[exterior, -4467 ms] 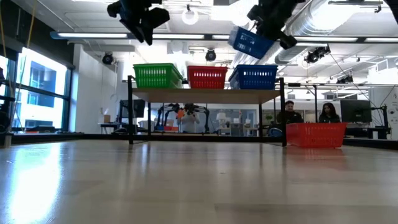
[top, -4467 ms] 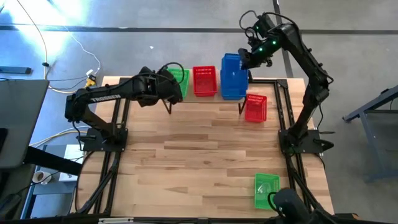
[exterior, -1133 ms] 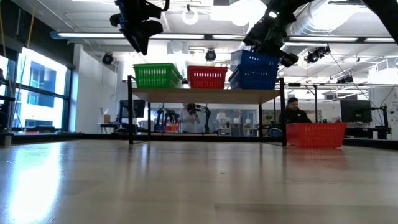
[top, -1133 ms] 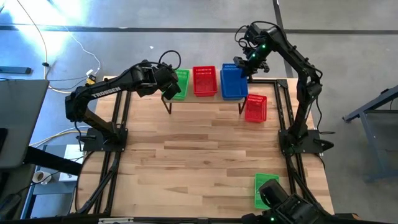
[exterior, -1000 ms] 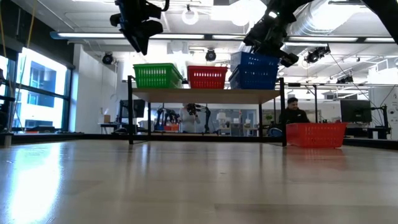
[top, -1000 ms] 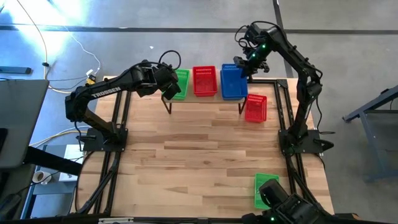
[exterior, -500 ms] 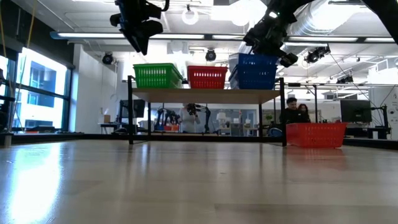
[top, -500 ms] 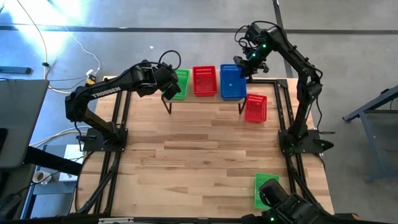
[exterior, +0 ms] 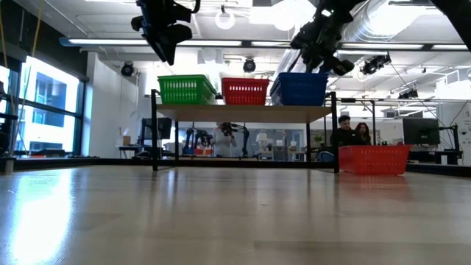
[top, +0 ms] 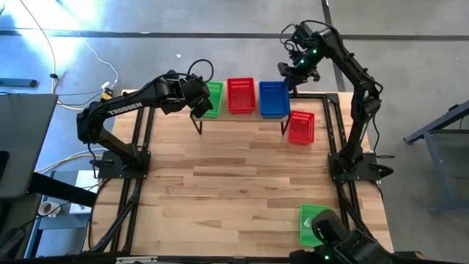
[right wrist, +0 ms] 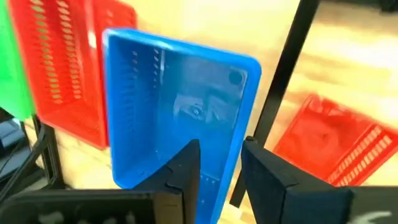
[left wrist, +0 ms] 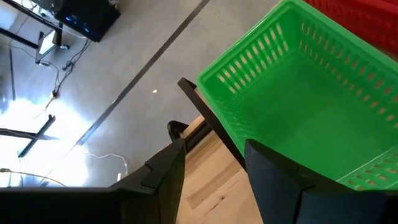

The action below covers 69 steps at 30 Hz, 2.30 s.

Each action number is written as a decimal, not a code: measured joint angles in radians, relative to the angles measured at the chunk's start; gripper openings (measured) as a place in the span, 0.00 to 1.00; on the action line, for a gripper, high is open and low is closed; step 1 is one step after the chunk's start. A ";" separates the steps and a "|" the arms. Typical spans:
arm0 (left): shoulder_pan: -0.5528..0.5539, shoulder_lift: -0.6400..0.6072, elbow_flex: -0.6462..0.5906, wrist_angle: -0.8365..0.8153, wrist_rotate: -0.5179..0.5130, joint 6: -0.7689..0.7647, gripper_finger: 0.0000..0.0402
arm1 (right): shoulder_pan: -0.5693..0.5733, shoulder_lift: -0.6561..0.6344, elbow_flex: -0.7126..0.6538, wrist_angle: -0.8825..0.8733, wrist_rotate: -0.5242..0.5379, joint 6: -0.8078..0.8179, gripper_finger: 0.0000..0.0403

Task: Stack baskets on shelf by color
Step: Stack the blue bin on top of the stacked blue bins on the shelf, then stack the green bin on top of the stacked green bins on the shelf

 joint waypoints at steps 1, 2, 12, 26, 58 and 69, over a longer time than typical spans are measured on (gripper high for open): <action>0.000 0.000 0.000 0.000 0.000 0.000 0.39 | 0.000 -0.002 0.015 0.002 0.007 0.000 0.25; 0.000 0.000 0.000 0.000 0.000 0.000 0.39 | 0.000 -0.005 0.029 0.004 0.016 0.000 0.24; 0.000 0.000 0.000 0.009 0.000 0.010 0.39 | 0.096 -0.090 0.068 0.003 0.066 0.000 0.21; -0.002 -0.002 0.000 0.018 0.011 0.019 0.39 | 0.462 -0.115 0.067 0.002 0.216 0.011 0.21; -0.002 -0.004 0.000 0.023 0.082 0.071 0.39 | 0.922 -0.404 -0.409 0.021 0.548 0.659 0.21; -0.008 -0.004 0.000 0.034 0.086 0.104 0.39 | 1.143 -0.506 -0.617 0.094 0.498 1.026 0.21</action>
